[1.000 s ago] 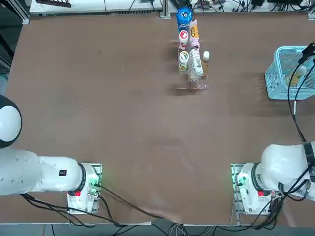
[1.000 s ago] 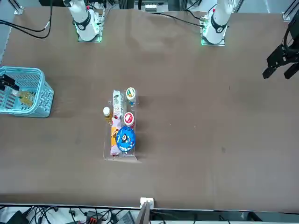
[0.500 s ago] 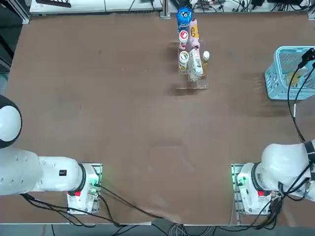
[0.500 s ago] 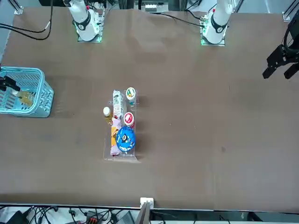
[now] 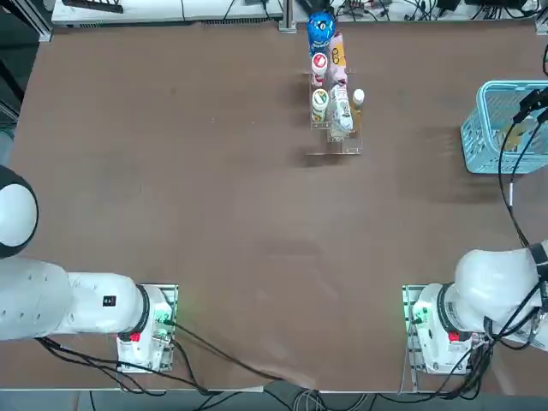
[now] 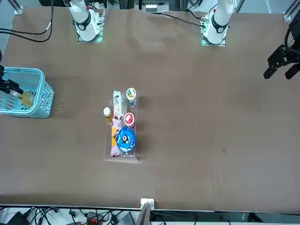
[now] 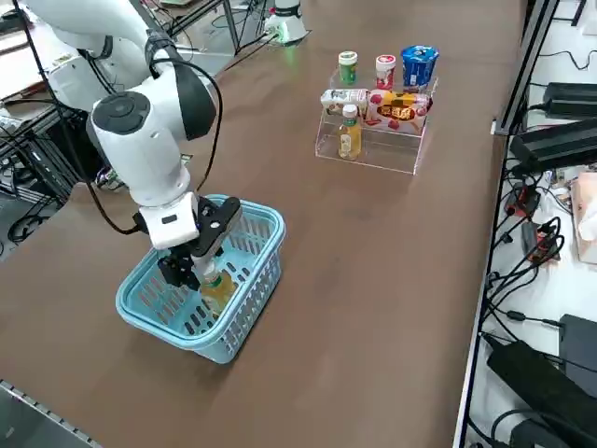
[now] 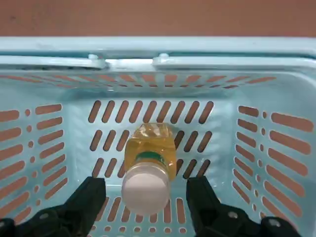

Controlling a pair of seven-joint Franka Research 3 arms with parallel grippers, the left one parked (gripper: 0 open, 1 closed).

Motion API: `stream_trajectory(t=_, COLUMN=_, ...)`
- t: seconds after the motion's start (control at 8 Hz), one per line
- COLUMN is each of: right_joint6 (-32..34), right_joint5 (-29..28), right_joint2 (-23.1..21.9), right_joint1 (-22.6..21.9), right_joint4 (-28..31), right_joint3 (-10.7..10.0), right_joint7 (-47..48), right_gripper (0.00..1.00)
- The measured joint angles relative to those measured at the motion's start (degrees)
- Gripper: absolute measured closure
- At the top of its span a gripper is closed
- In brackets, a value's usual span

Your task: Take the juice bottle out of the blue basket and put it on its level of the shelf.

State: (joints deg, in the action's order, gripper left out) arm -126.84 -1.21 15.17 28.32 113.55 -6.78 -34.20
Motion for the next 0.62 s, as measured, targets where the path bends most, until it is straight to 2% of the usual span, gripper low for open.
stream_trajectory(t=0.62, right_joint6=-1.1, right_joint5=-1.1, right_joint2=1.7, right_joint1=0.0, right_joint4=0.0, right_joint3=0.0, right_joint7=0.0, right_gripper=0.0)
